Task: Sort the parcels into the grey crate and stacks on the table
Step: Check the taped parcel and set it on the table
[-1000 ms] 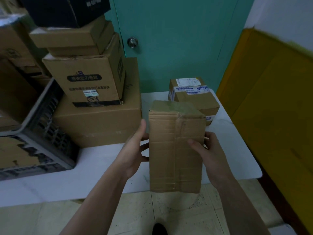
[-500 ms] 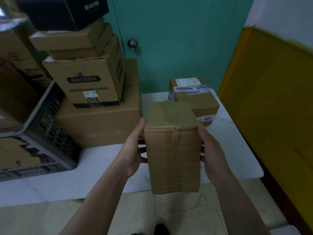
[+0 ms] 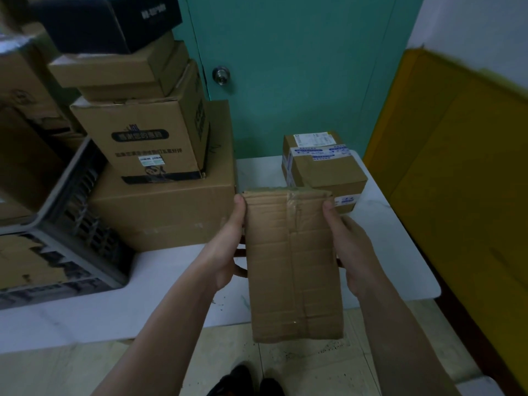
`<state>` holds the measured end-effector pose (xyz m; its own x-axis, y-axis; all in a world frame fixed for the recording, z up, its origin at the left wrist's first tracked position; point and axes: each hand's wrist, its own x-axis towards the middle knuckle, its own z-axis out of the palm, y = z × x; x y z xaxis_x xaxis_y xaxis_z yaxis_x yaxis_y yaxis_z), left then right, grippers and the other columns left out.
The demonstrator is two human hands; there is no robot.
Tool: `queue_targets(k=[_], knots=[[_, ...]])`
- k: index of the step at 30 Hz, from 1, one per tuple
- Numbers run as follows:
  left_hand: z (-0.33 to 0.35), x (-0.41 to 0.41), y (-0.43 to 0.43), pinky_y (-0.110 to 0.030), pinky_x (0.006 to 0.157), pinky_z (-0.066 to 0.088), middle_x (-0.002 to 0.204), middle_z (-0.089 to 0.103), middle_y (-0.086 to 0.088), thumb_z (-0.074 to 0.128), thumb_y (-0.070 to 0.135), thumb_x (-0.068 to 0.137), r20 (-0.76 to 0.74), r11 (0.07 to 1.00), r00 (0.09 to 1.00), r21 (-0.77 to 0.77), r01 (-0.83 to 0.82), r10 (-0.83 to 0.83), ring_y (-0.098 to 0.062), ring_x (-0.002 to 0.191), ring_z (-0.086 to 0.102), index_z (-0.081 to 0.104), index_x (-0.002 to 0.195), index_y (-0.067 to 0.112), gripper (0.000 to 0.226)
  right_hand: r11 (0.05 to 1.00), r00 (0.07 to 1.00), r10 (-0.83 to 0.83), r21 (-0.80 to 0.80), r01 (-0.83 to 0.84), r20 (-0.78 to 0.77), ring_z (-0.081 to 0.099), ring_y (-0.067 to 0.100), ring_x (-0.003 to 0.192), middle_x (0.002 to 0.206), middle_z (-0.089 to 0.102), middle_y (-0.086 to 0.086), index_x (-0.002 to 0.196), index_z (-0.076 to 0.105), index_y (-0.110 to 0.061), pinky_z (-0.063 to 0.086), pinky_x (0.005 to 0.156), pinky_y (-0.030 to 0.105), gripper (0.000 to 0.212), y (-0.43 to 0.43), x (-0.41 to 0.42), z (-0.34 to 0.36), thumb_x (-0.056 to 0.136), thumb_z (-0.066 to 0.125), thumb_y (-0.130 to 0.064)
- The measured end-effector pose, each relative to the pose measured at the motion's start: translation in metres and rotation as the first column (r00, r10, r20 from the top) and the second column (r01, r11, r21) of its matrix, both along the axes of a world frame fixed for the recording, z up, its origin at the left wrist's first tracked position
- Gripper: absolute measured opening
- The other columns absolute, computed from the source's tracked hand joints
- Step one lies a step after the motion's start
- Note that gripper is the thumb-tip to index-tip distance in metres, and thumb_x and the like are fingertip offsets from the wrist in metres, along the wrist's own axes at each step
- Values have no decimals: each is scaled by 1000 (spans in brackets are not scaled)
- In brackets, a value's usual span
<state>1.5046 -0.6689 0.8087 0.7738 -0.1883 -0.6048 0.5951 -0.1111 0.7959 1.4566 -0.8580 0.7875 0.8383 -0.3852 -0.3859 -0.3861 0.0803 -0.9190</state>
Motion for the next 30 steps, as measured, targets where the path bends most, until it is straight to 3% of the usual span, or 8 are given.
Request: queue_targets(k=[3, 7, 11, 15, 18, 21, 26, 30], knots=[[-4, 1, 3, -65, 94, 48, 123, 60, -16, 34, 82, 84, -14, 1000, 1000, -14, 1, -1, -37, 113, 60, 46, 138, 19, 84, 1000, 1000, -4, 24, 5, -16, 55, 3, 89, 98, 59, -15, 92, 58, -34, 44, 75, 29, 38, 3, -2, 2, 85, 49, -70], [-6, 5, 12, -68, 93, 47, 119, 64, -17, 33, 85, 82, -56, 999, 998, -37, -4, 2, -38, 112, 61, 62, 121, 15, 86, 994, 996, -29, 104, 38, -84, 62, 17, 104, 115, 67, -3, 119, 65, -26, 50, 89, 39, 83, 8, 0, 3, 65, 45, -85], [-3, 7, 15, -65, 91, 50, 118, 63, -18, 43, 71, 90, -42, 999, 999, -38, 24, -26, -39, 108, 63, 58, 128, 23, 63, 993, 995, -60, 97, 68, -82, 64, 17, 93, 101, 71, -2, 92, 68, -27, 48, 73, 34, 44, 12, 2, 8, 86, 53, -68], [-3, 16, 22, -58, 86, 54, 116, 63, -18, 47, 65, 92, -38, 997, 998, -60, 44, -46, -38, 106, 64, 60, 124, 22, 55, 994, 992, -63, 87, 73, -113, 63, 21, 102, 110, 69, 0, 111, 68, -24, 51, 86, 41, 50, 15, 10, 3, 87, 55, -66], [-12, 20, 27, -53, 92, 54, 119, 67, -11, 65, 43, 88, -14, 993, 999, -117, 33, -35, -31, 106, 65, 56, 133, 19, 52, 990, 999, -24, 140, 29, -37, 64, 23, 100, 117, 67, 5, 120, 64, -24, 53, 86, 45, 28, 17, 8, -2, 95, 56, -34], [-23, 22, 31, -52, 101, 51, 130, 64, -2, 80, 31, 68, 23, 980, 996, -178, 92, -90, -27, 114, 64, 40, 148, 30, 89, 991, 1000, 12, 131, -13, 12, 61, 26, 107, 120, 65, -1, 126, 60, -35, 52, 82, 44, 48, 21, 7, -6, 89, 50, -7], [-13, 32, 32, -51, 97, 51, 127, 58, -4, 76, 47, 72, 12, 974, 995, -204, 104, -103, -25, 114, 59, 44, 136, 28, 75, 991, 996, -87, 103, 87, -10, 61, 22, 106, 121, 66, 1, 111, 66, -22, 47, 74, 39, 18, 21, 15, -6, 96, 56, -24], [-20, 42, 32, -51, 100, 48, 119, 65, -4, 59, 74, 68, 25, 981, 996, -171, 88, -85, -23, 113, 61, 55, 125, 20, 78, 980, 983, -183, 77, 183, -11, 62, 30, 107, 112, 65, 17, 102, 58, 2, 49, 76, 38, 33, 23, 21, -10, 94, 63, -29]])
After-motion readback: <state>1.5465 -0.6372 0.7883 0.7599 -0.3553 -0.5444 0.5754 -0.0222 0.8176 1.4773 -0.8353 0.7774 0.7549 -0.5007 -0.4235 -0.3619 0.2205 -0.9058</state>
